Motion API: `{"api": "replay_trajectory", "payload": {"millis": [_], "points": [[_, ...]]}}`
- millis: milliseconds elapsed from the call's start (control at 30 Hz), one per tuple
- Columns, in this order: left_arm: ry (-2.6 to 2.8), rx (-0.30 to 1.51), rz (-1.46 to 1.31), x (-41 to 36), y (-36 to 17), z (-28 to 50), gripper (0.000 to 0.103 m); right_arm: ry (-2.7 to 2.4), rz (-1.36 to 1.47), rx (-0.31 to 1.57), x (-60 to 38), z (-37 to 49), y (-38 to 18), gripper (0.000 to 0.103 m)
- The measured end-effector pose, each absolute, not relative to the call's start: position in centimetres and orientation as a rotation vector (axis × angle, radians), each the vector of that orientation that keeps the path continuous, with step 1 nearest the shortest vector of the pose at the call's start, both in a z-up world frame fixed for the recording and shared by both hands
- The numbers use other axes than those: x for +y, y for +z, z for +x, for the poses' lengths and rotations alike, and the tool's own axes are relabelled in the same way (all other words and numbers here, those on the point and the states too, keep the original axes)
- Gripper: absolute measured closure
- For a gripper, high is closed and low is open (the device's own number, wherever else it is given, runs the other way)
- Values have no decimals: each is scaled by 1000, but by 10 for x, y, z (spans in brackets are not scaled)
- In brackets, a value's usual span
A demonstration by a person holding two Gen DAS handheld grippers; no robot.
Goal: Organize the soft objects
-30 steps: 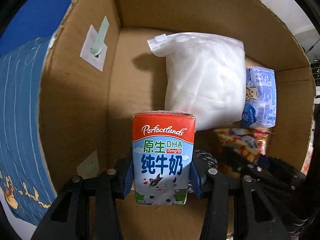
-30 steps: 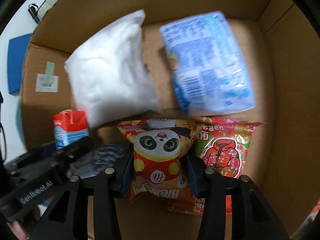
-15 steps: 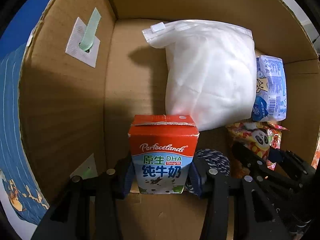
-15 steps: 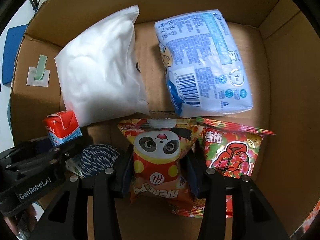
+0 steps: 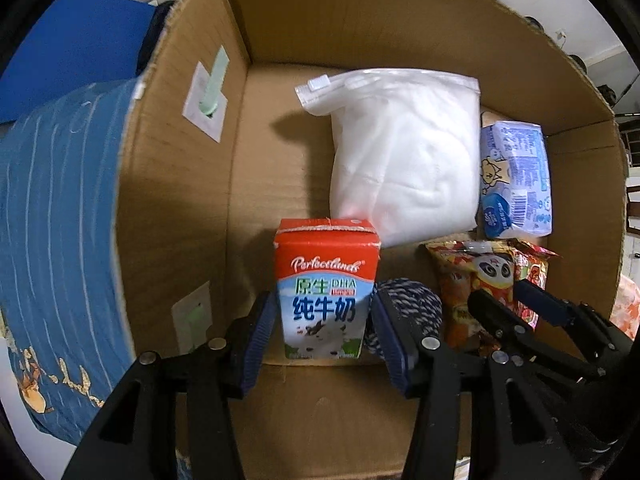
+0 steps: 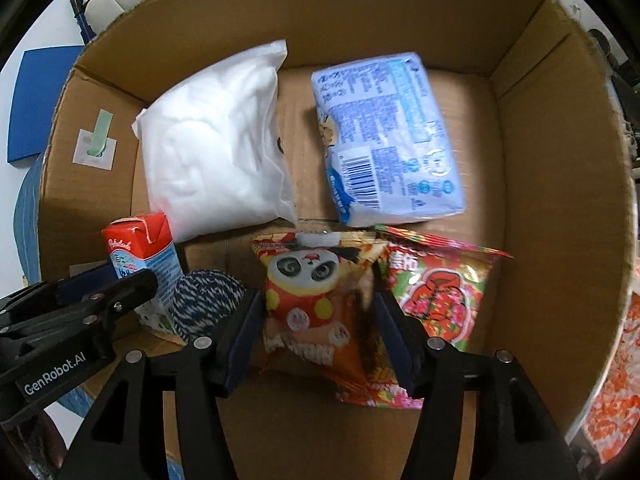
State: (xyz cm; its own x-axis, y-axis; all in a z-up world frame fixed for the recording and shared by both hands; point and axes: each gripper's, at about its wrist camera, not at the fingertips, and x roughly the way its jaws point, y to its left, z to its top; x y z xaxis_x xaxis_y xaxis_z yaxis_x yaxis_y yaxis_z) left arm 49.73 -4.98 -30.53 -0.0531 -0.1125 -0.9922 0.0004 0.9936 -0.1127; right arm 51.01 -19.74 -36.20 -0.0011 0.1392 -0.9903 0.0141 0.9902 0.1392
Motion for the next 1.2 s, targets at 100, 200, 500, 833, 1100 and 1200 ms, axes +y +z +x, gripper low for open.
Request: {"api": "replay_trajectory", "payload": {"millis": [100,200,500,833,1100,1200], "points": [[-90,1600,-78,-47,-294,495,53,73,98,1551,-209,503,-352,33],[-92,1557,-45,-50,-282,488,42,52,76,1537,-213,493,-337,27],[-84,1455,-15,-68,-249,464,5,-22,57,1475,-239,468,-314,0],[-60,1413,-14,-65,-239,456,1,-61,40,1420,-242,462,-289,0],[-50,1325,-20,-63,-200,432,1,-59,39,1357,-243,435,-242,0],[-56,1266,-17,-64,-171,409,1,-53,50,1317,-245,411,-214,0]]}}
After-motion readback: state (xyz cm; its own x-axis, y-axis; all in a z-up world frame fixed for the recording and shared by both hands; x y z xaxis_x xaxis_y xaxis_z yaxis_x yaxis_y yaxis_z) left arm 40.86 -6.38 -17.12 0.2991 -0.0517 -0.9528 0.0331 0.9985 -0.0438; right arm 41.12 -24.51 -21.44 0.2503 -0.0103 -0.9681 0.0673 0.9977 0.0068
